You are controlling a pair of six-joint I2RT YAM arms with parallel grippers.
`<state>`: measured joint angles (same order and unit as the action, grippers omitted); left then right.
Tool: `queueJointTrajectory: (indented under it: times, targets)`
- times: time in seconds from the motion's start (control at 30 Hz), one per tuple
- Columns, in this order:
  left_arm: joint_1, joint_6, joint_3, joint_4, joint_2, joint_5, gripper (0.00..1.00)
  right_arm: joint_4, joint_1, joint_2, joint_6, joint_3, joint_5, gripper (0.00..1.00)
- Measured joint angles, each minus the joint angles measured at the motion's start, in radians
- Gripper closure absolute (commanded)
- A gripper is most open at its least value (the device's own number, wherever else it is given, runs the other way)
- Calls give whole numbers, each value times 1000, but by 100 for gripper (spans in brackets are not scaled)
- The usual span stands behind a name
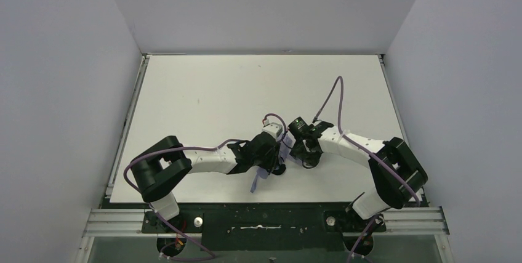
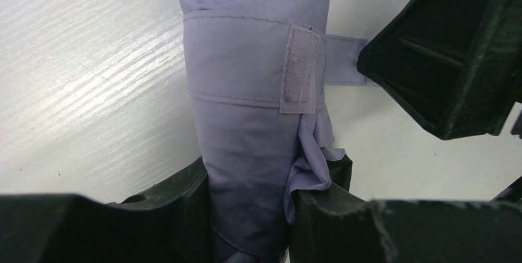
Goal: Put away the umbrella
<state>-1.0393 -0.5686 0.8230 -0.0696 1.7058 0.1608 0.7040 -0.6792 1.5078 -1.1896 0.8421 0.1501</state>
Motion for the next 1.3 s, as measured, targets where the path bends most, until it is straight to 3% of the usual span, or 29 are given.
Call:
queueJointTrajectory:
  times: [0.17,0.43,0.9,1.07,1.3]
  targets:
    - [0,-2,-1,-1,0,0,99,0,5,39,14,5,0,55]
    - [-1,-5,-2,-3,0,1,99,-10,5,44,31,3,-3,72]
    - [-1,-8,-5,-8,0,3,99,-70,32,50,65,-21,-39,88]
    - [-3,-7,-5,-8,0,6,99,-110,43,32,81,-42,-50,100]
    - [-6,-5,-5,-7,0,13,99,-274,72,-36,129,-122,-102,100]
